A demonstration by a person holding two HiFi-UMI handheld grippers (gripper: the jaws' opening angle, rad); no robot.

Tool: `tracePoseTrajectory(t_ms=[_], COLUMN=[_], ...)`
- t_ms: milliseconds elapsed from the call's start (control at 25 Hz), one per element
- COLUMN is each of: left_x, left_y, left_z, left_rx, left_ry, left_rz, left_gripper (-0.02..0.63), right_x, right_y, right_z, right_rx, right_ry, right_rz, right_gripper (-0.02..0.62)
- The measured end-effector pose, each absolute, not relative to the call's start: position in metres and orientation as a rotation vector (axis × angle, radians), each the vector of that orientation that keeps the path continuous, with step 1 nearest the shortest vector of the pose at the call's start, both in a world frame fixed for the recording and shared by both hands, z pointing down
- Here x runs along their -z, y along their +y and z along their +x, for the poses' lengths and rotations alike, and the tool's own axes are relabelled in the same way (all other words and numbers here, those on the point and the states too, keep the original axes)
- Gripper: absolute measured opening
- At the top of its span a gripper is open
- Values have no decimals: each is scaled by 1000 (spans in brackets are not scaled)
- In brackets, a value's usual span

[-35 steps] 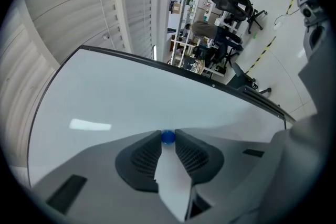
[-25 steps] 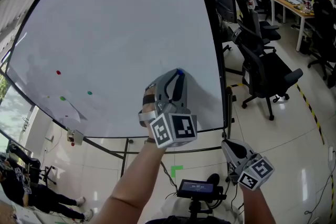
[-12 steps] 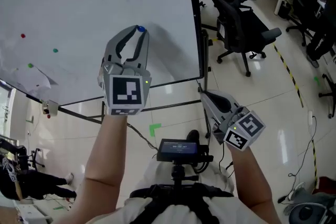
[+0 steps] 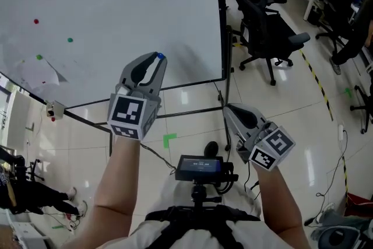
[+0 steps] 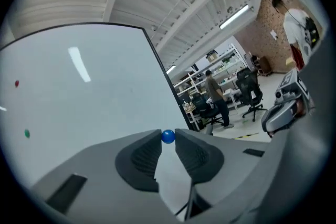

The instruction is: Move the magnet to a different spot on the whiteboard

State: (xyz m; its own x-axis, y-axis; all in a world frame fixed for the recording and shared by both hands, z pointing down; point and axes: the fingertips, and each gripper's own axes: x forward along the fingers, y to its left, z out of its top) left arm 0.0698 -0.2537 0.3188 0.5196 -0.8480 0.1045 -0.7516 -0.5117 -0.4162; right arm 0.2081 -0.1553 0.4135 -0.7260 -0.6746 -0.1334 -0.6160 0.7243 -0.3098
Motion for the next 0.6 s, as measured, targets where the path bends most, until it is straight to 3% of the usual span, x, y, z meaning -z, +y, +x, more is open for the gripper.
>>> tracePoseTrajectory(t_ms=[600], left_x=[-403], left_y=[-150], left_z=[17], left_rx=[276], left_ry=[1394], left_rz=[-2810], left_gripper=[109], right_x=[-430], right_y=[-85], right_z=[172], right_rx=[413], right_ry=[2724], right_rz=[-964], right_gripper=[29])
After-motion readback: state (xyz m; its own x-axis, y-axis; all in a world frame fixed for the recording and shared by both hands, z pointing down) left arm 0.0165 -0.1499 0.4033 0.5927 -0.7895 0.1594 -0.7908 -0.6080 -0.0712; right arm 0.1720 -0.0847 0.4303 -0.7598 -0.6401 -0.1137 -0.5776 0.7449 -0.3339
